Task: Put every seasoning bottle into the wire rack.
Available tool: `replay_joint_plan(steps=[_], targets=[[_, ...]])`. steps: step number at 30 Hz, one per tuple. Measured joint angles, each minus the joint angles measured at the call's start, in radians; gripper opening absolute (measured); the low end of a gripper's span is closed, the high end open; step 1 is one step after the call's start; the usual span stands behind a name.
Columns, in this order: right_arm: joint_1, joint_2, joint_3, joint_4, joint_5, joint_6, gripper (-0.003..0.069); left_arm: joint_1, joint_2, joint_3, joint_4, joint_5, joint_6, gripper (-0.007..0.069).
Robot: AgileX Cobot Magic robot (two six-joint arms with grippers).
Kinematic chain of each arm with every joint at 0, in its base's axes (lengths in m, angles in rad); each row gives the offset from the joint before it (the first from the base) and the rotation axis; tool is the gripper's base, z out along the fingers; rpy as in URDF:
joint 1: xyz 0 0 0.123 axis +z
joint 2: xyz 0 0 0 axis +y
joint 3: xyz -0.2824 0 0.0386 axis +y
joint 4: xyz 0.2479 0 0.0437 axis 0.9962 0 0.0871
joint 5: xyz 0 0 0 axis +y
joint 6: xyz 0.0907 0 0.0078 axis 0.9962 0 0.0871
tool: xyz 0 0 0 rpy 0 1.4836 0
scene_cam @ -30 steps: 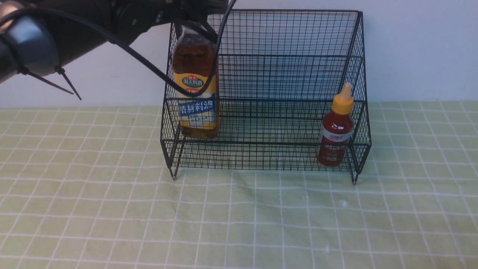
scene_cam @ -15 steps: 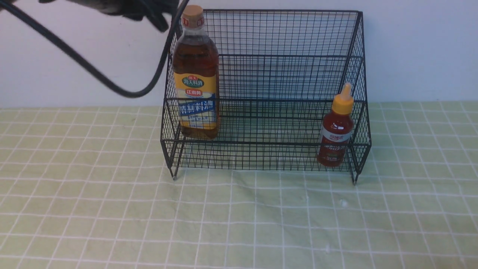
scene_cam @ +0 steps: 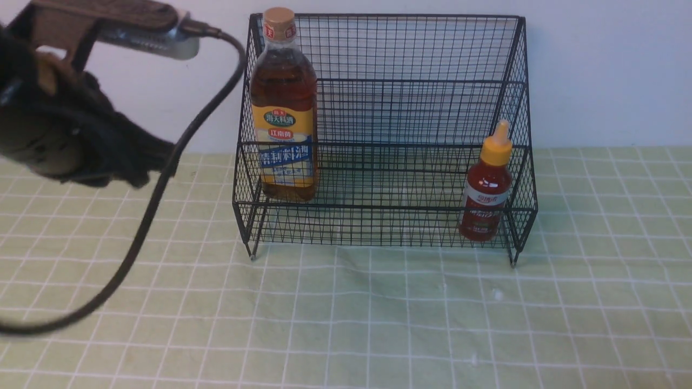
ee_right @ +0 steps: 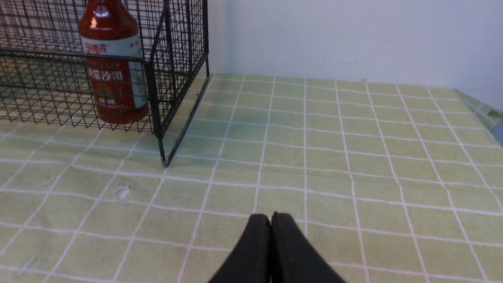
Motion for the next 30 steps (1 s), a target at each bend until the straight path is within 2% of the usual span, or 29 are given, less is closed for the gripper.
replay_joint_plan(steps=[6, 15, 26, 30], targets=[[0.000, 0.000, 0.000, 0.001, 0.000, 0.000, -0.0015, 0.000, -0.348, 0.268, -0.034, -0.180, -0.034, -0.0006], [0.000, 0.000, 0.000, 0.001, 0.000, 0.000, -0.0015, 0.000, -0.703, 0.321, -0.011, -0.183, -0.035, -0.0006], [0.000, 0.000, 0.000, 0.001, 0.000, 0.000, -0.0015, 0.001, -0.846, 0.328, -0.003, -0.181, -0.035, -0.0006], [0.000, 0.000, 0.000, 0.001, 0.000, 0.000, -0.0015, 0.030, -0.871, 0.407, -0.009, -0.250, -0.012, -0.0006]])
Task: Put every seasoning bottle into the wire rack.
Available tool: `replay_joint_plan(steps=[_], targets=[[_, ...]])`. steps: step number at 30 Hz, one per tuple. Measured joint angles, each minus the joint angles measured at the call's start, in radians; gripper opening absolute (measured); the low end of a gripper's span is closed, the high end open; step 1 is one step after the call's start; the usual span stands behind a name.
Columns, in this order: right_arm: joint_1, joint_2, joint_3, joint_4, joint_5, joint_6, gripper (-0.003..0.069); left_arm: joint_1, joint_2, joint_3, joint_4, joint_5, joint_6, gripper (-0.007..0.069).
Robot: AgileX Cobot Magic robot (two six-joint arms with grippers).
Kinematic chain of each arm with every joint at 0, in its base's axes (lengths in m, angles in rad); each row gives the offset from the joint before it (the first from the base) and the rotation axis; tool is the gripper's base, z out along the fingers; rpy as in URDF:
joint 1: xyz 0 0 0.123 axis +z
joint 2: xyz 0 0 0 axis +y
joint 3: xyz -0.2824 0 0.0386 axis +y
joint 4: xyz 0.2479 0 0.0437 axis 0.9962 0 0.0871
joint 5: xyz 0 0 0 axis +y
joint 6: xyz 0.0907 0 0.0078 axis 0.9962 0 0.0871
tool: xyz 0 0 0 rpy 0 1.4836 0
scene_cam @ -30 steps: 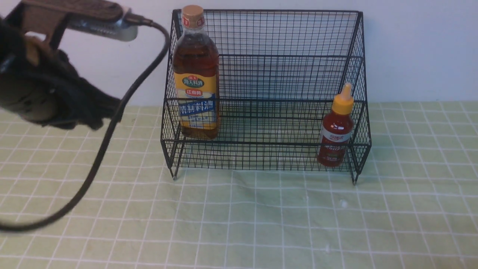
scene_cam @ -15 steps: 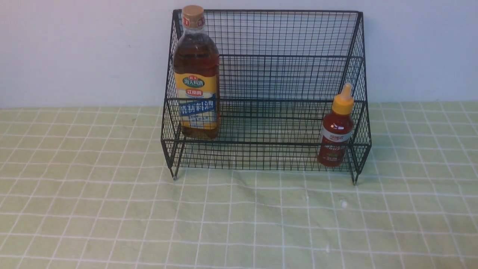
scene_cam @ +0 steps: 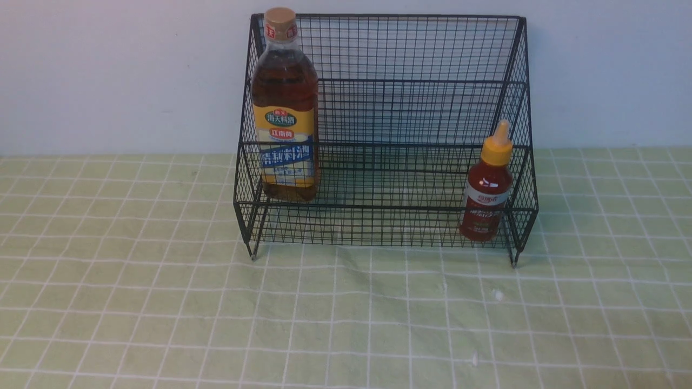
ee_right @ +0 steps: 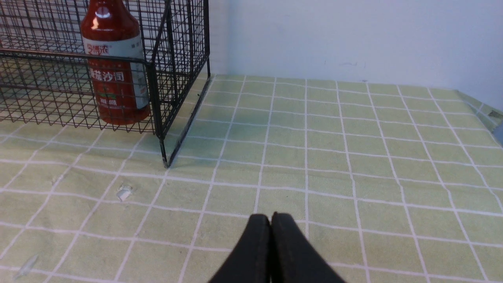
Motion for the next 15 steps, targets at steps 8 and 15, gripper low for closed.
replay_joint_plan(steps=[8, 15], targets=[[0.000, 0.000, 0.000, 0.001, 0.000, 0.000, -0.0015, 0.175, -0.146, 0.345, -0.143, -0.270, 0.204, -0.0006], [0.000, 0.000, 0.001, 0.001, 0.000, 0.000, -0.0015, 0.286, -0.323, 0.725, -0.188, -0.343, 0.294, -0.0006]])
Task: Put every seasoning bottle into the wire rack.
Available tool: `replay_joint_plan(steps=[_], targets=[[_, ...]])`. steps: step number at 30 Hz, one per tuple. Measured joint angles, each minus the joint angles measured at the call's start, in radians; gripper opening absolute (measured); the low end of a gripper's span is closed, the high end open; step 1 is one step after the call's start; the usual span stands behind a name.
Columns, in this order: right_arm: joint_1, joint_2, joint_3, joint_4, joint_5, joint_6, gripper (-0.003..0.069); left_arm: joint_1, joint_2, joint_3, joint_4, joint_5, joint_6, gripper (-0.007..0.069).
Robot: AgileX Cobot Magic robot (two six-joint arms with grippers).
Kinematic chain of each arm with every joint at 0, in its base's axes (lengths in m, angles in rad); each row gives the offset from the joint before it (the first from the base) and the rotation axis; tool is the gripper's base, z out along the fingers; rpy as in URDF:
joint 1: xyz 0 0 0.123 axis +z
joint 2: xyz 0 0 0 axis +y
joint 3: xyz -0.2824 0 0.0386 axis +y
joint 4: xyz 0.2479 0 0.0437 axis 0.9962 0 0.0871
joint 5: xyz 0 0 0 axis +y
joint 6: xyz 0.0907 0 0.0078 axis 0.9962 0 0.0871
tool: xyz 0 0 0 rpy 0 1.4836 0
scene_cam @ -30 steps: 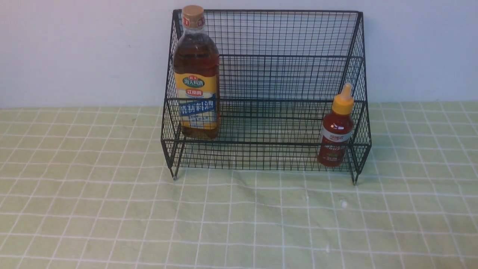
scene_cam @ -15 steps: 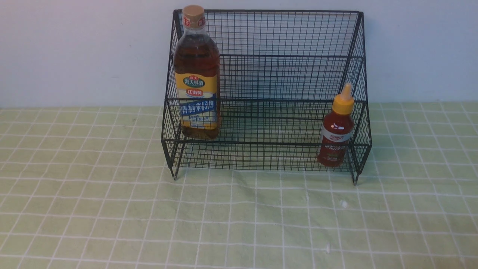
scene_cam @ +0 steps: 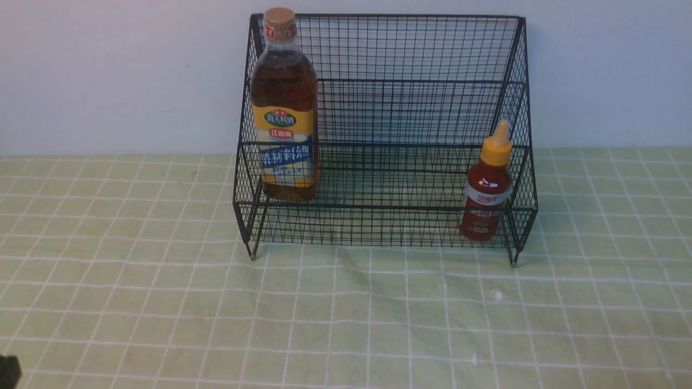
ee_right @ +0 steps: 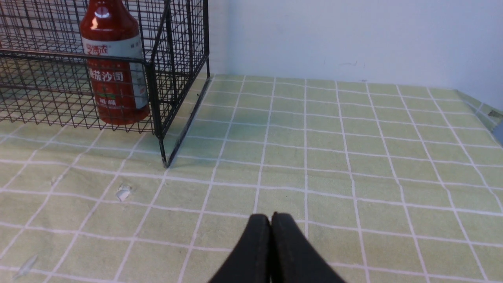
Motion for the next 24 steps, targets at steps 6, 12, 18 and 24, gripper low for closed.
replay_joint_plan(steps=[6, 12, 18, 24], targets=[[0.000, 0.000, 0.000, 0.001, -0.001, 0.000, -0.0015, 0.004, -0.012, 0.083, -0.003, -0.007, 0.000, -0.0006], [0.000, 0.000, 0.000, 0.001, -0.002, 0.000, -0.0015, 0.004, -0.012, 0.083, -0.003, -0.007, 0.000, -0.0006], [0.000, 0.000, 0.000, 0.001, -0.002, 0.000, -0.0015, 0.004, -0.012, 0.083, -0.003, -0.007, 0.000, -0.0006], [0.000, 0.000, 0.000, 0.001, -0.002, 0.000, -0.0015, 0.004, -0.012, 0.083, -0.003, -0.007, 0.000, -0.0006]])
